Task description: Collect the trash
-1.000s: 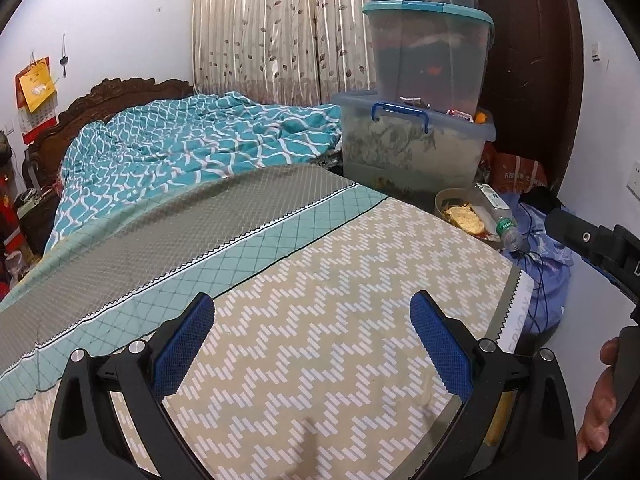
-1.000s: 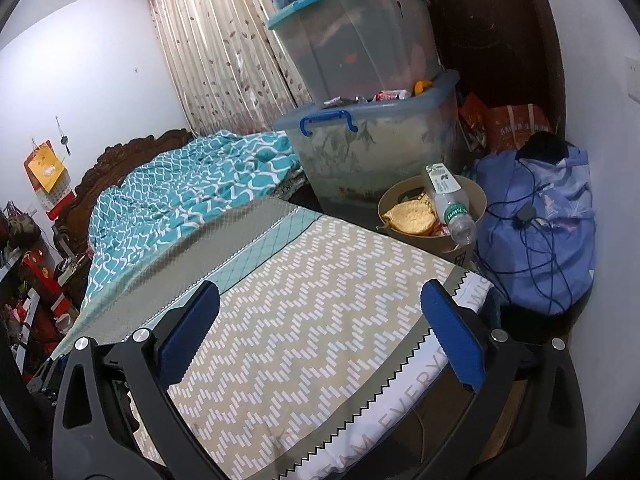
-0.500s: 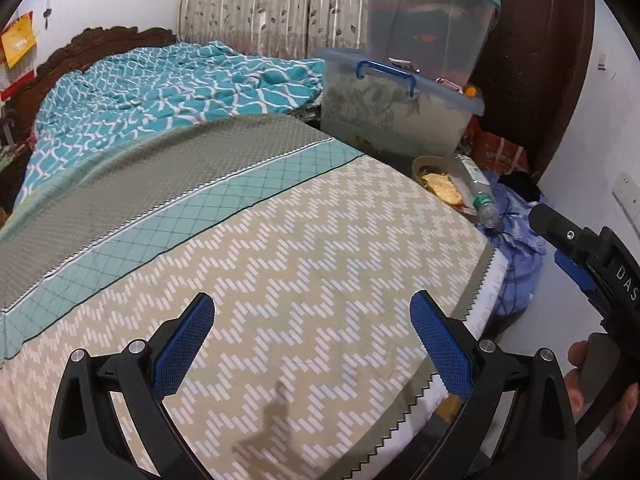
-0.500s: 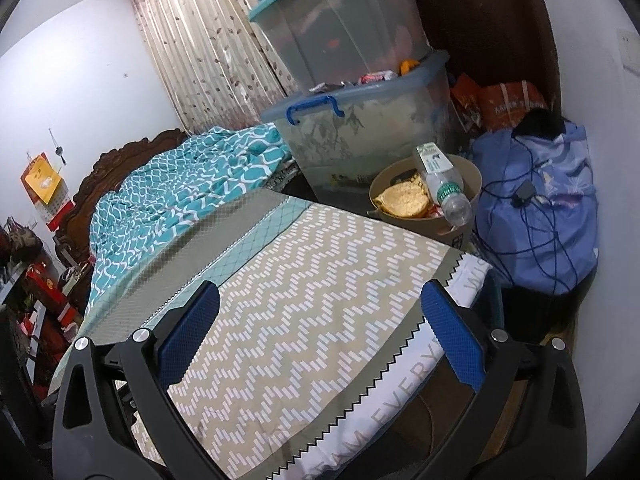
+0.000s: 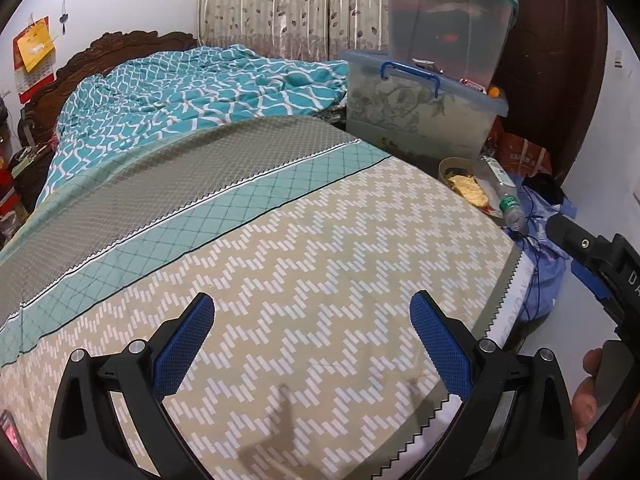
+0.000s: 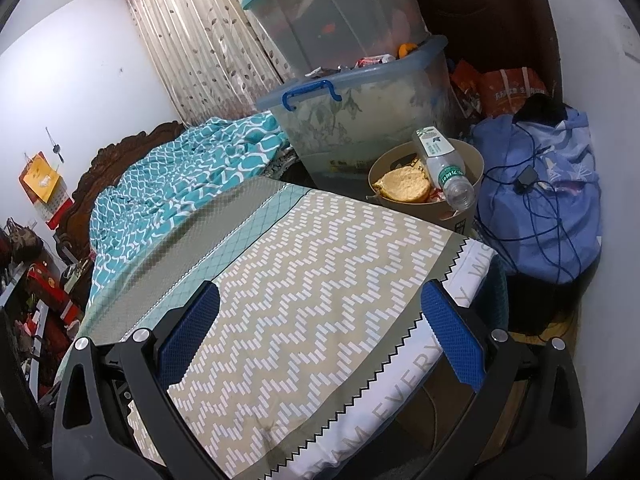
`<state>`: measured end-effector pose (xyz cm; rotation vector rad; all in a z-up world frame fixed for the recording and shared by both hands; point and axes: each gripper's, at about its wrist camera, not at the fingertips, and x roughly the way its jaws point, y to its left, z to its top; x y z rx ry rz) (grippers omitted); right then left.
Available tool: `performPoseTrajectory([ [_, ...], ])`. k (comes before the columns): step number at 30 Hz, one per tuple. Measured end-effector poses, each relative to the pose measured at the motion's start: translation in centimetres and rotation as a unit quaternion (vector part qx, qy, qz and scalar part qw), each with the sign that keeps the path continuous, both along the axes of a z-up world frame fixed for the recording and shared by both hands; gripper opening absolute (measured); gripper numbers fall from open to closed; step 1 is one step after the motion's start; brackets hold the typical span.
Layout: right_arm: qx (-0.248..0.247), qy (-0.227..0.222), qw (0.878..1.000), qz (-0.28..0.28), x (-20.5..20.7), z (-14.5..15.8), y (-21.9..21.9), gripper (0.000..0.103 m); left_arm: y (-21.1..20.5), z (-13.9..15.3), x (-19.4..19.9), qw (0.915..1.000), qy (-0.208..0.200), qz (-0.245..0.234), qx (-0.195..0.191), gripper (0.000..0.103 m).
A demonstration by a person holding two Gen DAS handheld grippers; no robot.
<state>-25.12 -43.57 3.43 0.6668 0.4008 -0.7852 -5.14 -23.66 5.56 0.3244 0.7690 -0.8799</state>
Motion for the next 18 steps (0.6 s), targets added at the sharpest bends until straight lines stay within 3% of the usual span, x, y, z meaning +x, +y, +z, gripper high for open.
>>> performPoseTrajectory([
  [11, -0.003, 0.002, 1.0, -0.009, 0.0, 0.1, 0.0, 0.099, 0.3, -1.3, 1.3, 0.9997, 0.006, 0.011, 0.02, 0.094],
  [18, -0.005, 0.001, 1.0, -0.013, -0.3, 0.3, -0.1, 0.1, -0.1, -0.5, 0.2, 0.9992, -0.029, -0.009, 0.026, 0.094],
])
